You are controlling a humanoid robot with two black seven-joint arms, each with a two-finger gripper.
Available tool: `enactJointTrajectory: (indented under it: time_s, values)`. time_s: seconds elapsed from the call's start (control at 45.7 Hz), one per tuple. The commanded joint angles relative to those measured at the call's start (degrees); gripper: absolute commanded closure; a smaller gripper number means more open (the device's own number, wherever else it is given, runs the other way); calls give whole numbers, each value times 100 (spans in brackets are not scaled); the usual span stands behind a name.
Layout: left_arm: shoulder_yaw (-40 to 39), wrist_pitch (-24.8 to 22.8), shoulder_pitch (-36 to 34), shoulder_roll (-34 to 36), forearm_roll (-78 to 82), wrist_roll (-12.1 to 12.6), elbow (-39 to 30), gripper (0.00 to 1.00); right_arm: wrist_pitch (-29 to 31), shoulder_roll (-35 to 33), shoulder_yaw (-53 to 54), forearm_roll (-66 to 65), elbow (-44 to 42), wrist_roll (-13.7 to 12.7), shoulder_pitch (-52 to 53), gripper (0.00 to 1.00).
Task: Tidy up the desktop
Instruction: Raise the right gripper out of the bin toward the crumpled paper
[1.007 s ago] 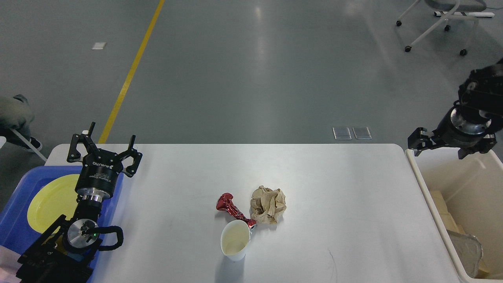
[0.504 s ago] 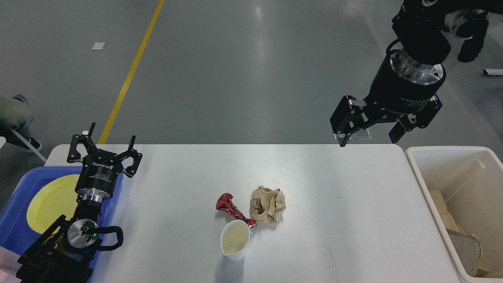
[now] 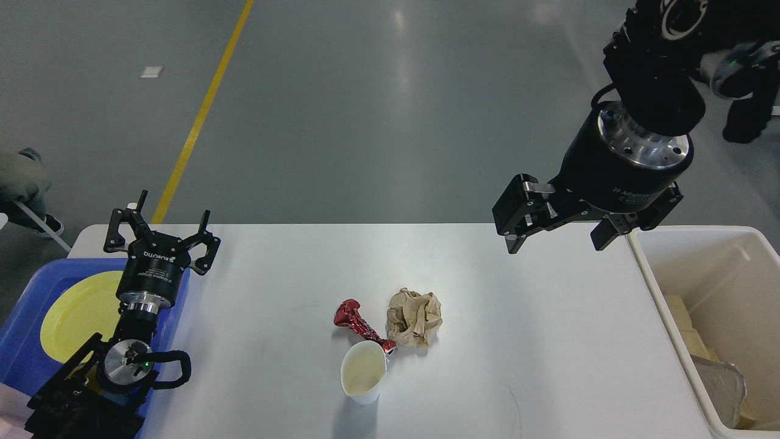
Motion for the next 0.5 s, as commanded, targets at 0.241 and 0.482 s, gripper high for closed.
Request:
enactJointTrajectory:
  time_s: [0.241,0.482]
  values:
    - [0,0,-7,0,0,9,0,1,-167,-178,-57,26,-153,6,-319,0]
    - [0,0,-7,0,0,9,0,1,-1291,-134,215,430,-847,6,-1767,0]
